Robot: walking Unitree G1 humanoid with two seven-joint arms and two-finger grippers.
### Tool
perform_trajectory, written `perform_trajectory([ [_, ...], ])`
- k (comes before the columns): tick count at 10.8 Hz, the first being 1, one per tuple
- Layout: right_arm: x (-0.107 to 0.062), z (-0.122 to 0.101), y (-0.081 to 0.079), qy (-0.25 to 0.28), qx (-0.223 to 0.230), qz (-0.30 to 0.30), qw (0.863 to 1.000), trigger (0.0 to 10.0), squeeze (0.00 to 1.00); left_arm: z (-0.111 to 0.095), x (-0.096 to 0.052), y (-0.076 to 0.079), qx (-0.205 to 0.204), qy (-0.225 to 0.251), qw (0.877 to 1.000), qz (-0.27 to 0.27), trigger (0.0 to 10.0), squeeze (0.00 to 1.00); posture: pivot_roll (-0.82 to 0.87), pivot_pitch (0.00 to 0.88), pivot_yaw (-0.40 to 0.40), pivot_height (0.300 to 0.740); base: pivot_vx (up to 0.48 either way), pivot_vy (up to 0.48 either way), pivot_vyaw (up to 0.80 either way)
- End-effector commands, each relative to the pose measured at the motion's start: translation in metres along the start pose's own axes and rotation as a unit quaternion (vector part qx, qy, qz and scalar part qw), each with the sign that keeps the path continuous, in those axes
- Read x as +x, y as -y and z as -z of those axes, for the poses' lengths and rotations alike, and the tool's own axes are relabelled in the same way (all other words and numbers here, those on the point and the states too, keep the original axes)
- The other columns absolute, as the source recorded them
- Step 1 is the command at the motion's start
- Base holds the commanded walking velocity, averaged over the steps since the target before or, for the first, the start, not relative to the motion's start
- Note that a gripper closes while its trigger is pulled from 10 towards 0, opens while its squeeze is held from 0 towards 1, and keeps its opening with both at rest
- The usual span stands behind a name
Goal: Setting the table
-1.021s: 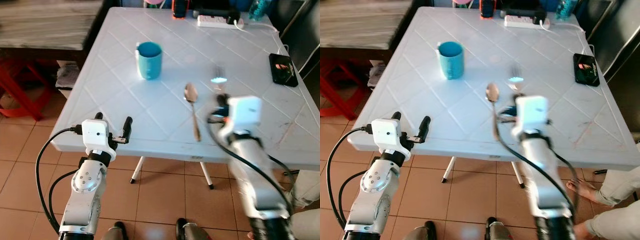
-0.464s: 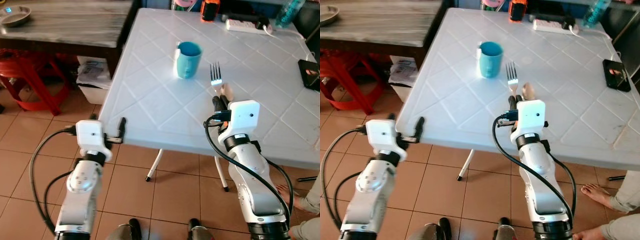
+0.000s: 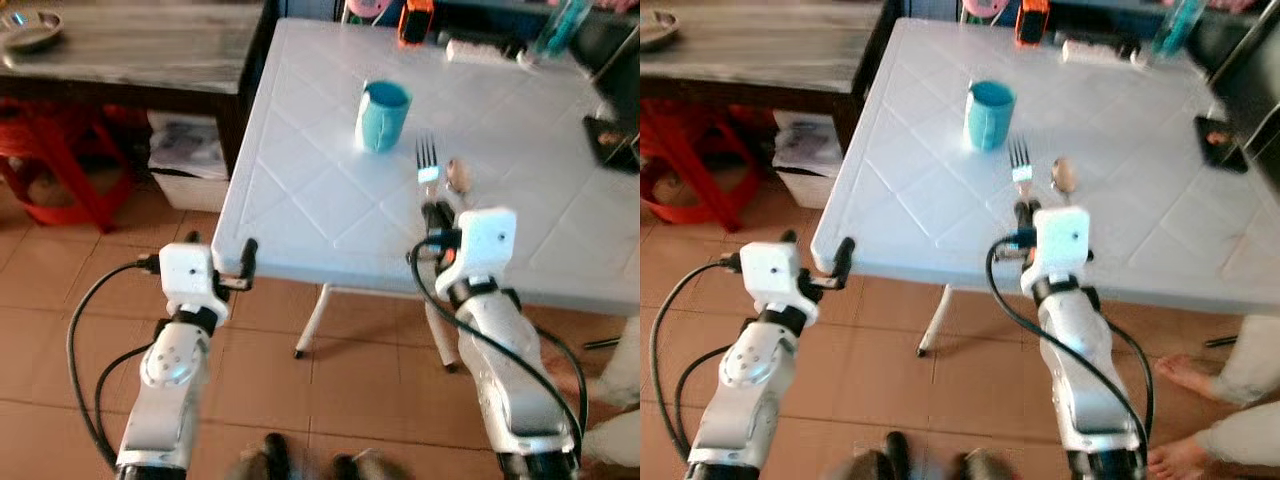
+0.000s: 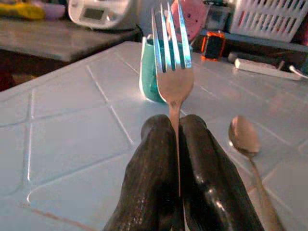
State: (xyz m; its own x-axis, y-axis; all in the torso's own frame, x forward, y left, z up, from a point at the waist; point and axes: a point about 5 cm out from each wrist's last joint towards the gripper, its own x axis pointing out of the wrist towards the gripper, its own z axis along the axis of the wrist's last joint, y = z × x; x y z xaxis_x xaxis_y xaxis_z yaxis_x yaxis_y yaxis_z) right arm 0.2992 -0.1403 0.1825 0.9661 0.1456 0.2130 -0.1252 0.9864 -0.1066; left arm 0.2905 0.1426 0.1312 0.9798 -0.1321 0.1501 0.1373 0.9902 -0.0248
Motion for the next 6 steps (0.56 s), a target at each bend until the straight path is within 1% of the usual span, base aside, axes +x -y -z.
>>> perform_trajectory([
  [1,-0.0025,0.0008,0.0015,-0.002,0.003,0.005,1.0,10.0,0.0,0.0015,-0.0015,-0.0037,0.007,-0.003,1.0,-0.006,10.0,0.0,-0.07,0.225,-0.015,0.74,0.0,0.48,0.0],
  [2,-0.0026,0.0029,0.0038,-0.005,-0.005,0.012,1.0,10.0,0.0,0.0016,-0.0011,-0.004,0.007,-0.003,1.0,-0.006,10.0,0.0,-0.07,0.225,-0.014,0.74,0.0,0.48,0.0],
  [6,-0.0022,0.0068,0.0084,-0.012,0.0,0.023,1.0,10.0,0.0,0.0024,0.0004,-0.0015,0.006,-0.003,1.0,-0.005,10.0,0.0,-0.07,0.22,-0.014,0.74,0.0,0.48,0.0],
])
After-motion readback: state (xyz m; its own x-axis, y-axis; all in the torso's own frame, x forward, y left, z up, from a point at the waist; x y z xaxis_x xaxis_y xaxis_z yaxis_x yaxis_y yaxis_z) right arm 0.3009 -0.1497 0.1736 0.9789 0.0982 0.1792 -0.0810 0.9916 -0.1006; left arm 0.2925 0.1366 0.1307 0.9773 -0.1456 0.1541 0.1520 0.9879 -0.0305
